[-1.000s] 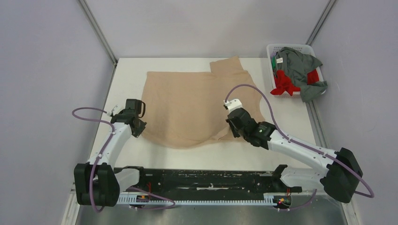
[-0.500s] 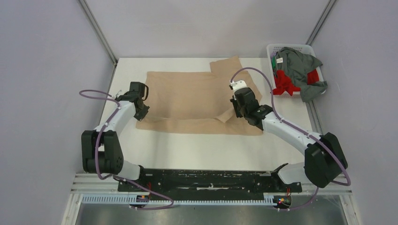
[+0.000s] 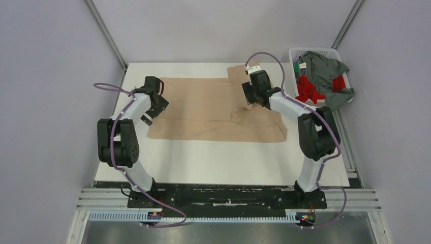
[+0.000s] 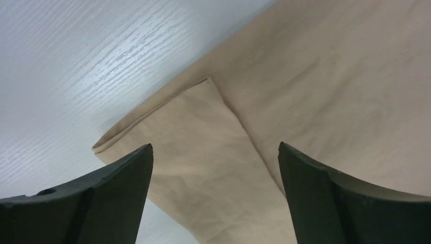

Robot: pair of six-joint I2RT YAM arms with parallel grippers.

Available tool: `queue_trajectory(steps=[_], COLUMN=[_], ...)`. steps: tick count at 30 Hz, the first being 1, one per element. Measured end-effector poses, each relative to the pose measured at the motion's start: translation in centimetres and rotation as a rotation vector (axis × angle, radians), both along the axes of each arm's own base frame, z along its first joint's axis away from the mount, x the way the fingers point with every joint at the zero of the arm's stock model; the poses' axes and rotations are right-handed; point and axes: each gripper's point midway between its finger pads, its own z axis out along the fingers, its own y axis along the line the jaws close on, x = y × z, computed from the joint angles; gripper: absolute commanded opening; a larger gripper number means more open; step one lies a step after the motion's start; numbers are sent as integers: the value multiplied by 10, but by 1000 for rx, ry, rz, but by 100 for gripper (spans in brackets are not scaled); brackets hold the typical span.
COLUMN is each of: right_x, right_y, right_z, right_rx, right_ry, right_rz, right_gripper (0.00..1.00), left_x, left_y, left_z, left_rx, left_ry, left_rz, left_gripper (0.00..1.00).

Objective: Fold and stack the t-shirts
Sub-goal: Fold the flattened tshirt in 1/3 of the way

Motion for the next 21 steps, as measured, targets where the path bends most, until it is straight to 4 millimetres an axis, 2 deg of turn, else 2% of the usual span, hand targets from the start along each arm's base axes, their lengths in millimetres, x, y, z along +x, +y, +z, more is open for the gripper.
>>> queue_trajectory(steps=[3,6,9,11,13,17,21], right_x=[39,45,22,-7,-33,-64,-75], right_y=[-11,-24,-28,-25,-16,6,12], right_z=[12,28,36,33,24,-12,-46], right_rx=[-30,-36,-6,48,125,256,286], right_ry=[-47,-83,-94,-85,-78,3,83], right_rz=[-74,-105,-84,-34,29,115,110], right_gripper=[97,98,98,98,98,98,98], left_x=[12,19,17,16,14,16,17], left_y=[0,-2,-8,-15,-24,-47,-61], left_z=[17,37,52,57,54,32,-10], left_rx=[0,-2,-29,-57,-99,-208,-285], left_ry=[-33,-75,-103,-119,-117,-77,2], left_rz=[-4,-39,-90,-126,-171,-248,-285], left_gripper=[100,100,100,100,100,100,100])
